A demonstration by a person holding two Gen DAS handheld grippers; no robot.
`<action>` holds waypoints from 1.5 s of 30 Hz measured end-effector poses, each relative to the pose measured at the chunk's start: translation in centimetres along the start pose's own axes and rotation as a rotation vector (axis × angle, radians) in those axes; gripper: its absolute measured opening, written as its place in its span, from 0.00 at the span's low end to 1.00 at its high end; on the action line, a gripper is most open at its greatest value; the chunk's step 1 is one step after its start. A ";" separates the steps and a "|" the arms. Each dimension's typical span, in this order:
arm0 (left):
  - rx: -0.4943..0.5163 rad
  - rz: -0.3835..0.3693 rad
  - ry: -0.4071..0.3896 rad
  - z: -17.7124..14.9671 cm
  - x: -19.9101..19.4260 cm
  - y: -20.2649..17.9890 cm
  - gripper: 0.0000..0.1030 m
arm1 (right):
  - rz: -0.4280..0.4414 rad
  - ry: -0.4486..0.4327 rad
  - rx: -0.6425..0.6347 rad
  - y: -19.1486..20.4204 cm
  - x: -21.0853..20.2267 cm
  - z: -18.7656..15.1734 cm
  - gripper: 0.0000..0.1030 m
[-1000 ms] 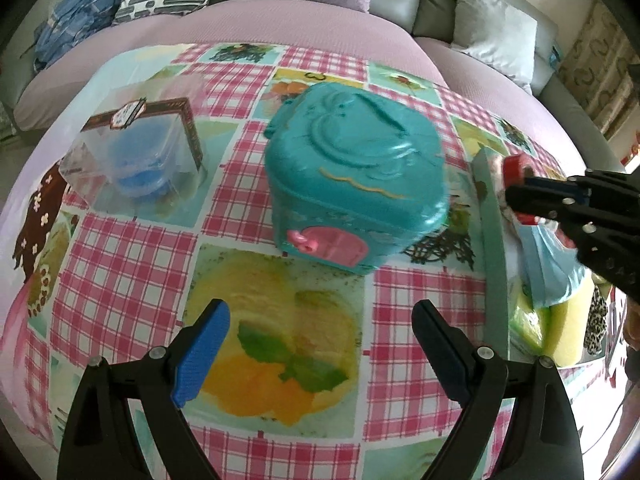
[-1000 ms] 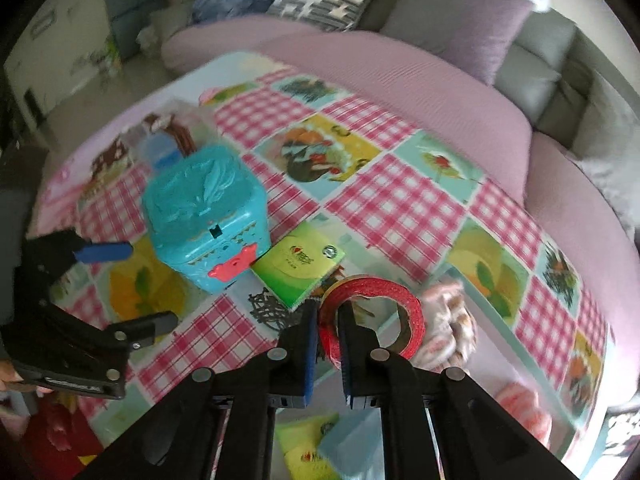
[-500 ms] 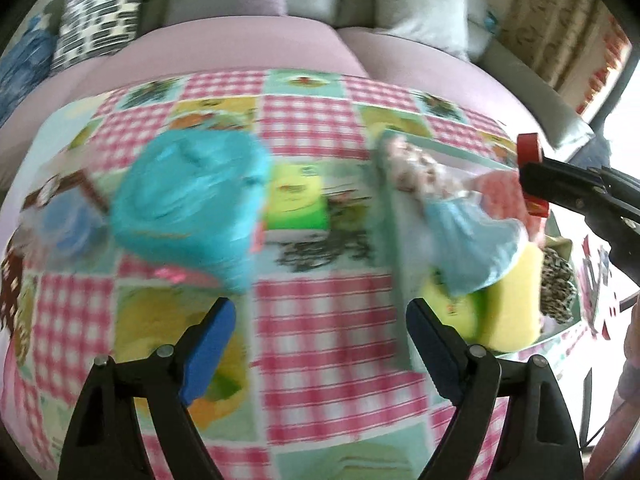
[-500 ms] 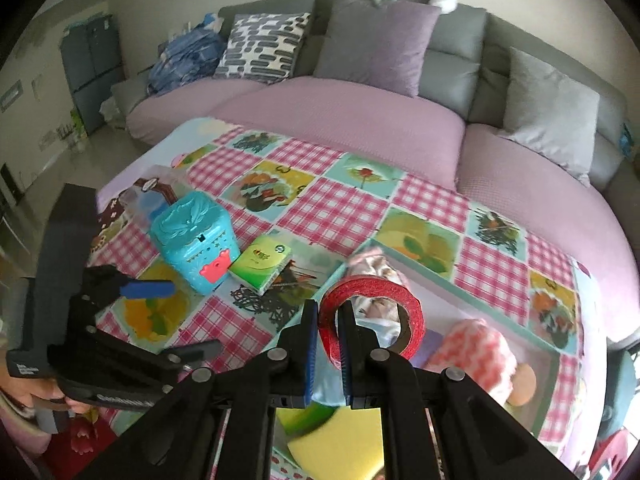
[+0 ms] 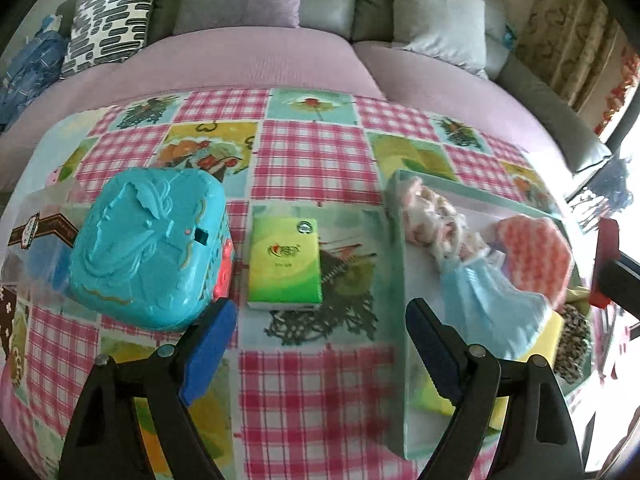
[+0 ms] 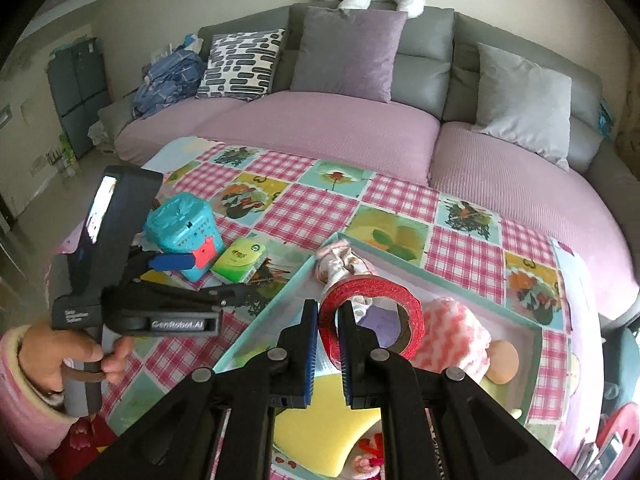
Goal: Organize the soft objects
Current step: 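Grasp the green tissue packet with the left gripper while the right carries the tape over the tray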
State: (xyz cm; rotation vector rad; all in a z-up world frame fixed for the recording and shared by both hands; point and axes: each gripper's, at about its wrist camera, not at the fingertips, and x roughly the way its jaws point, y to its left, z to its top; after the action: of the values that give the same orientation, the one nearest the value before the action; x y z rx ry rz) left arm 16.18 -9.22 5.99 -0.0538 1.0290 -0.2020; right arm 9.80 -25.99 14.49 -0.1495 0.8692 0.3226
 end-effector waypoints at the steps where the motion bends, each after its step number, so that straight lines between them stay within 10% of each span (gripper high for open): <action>1: -0.002 0.011 0.004 0.2 0.4 0.0 0.77 | -0.001 0.001 0.005 -0.2 0.1 -0.1 0.10; 20: 0.053 0.161 -0.013 0.4 3.4 0.3 0.46 | 0.017 0.017 0.046 -1.3 1.4 -1.0 0.10; 45: 0.217 -0.107 -0.088 -0.5 -2.9 -6.0 0.45 | -0.054 -0.013 0.135 -3.7 -1.1 -1.6 0.10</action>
State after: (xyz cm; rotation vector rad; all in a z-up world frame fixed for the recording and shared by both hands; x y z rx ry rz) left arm 13.42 -14.50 9.02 0.0786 0.9120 -0.4044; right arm 9.24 -30.15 14.32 -0.0455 0.8696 0.2131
